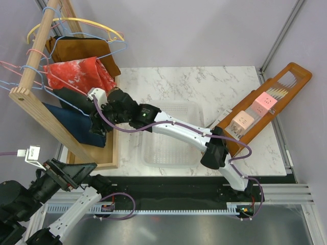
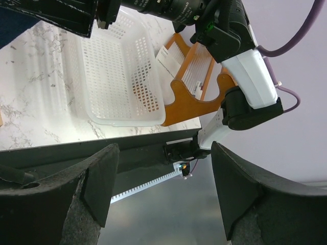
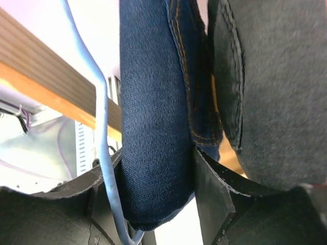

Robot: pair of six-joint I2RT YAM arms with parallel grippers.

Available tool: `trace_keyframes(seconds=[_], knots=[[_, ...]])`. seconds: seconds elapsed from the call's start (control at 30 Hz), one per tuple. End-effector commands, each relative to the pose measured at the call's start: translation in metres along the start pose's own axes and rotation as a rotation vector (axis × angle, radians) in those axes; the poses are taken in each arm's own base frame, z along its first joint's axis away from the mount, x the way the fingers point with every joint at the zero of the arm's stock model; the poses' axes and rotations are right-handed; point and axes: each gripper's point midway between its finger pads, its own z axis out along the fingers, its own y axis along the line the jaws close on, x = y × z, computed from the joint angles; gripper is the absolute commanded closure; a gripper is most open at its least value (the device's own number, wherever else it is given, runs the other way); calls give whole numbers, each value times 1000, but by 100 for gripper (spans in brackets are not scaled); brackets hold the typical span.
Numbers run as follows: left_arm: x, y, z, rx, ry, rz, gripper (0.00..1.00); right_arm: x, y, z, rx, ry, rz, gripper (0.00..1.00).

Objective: Remove the trousers from the hanger

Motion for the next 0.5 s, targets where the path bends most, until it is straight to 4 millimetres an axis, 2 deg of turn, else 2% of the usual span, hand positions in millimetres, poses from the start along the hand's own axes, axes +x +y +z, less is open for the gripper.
trace_keyframes(seconds=[0.0,0.1,0.2,0.3,0.33,0.47], knots=[[6,7,6,-49,53,3,20,-38,12,3,-45,-127,-24,45],[6,7,6,-48,52,0,20,-41,11,4,-48,-139,-30,56],[6,6,6,-44,50,-7,20,-46,16,2,-63,-152,-36,76],[5,5,7,-39,48,-13,20,-53,19,-3,-70,-167,-46,89],[5,3,8,-35,46,-15,20,-60,22,-8,-75,-181,-49,98],[3,-1,13,-24,45,-18,20,-79,35,-27,-82,-218,-62,100]])
